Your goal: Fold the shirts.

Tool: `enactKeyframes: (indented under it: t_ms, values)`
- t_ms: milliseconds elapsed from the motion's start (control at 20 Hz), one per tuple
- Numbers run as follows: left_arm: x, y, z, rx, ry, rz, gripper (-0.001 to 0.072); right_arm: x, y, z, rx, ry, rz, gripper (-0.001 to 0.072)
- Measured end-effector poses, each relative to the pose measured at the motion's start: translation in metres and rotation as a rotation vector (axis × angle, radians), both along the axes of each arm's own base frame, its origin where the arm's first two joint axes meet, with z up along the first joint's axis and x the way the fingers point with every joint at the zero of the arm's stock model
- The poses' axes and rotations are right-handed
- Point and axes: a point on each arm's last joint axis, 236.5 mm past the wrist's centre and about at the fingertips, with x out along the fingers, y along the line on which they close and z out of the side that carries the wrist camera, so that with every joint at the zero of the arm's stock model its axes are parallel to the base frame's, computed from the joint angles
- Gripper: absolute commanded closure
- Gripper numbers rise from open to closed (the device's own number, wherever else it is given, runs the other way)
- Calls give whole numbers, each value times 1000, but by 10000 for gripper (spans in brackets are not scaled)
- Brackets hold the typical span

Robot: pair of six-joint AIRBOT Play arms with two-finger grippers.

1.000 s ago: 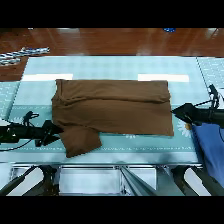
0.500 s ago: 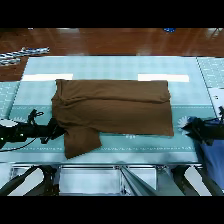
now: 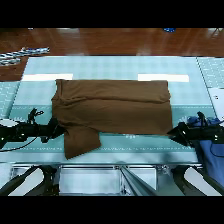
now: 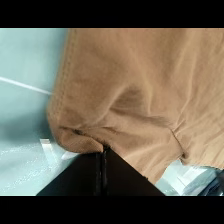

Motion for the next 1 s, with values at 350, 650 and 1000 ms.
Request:
enactKeyframes:
  t_ms: [350,650,1000]
  values:
    - [1,6,5,19,-25,-46,689,57,17,13,41,-158,41,684]
    - [66,22,63,37,-211,-65,690,103,8,58,0,-295,140,685]
    - [177,20,94,65,-333,-132,690,182,1,70,-57,-377,156,685]
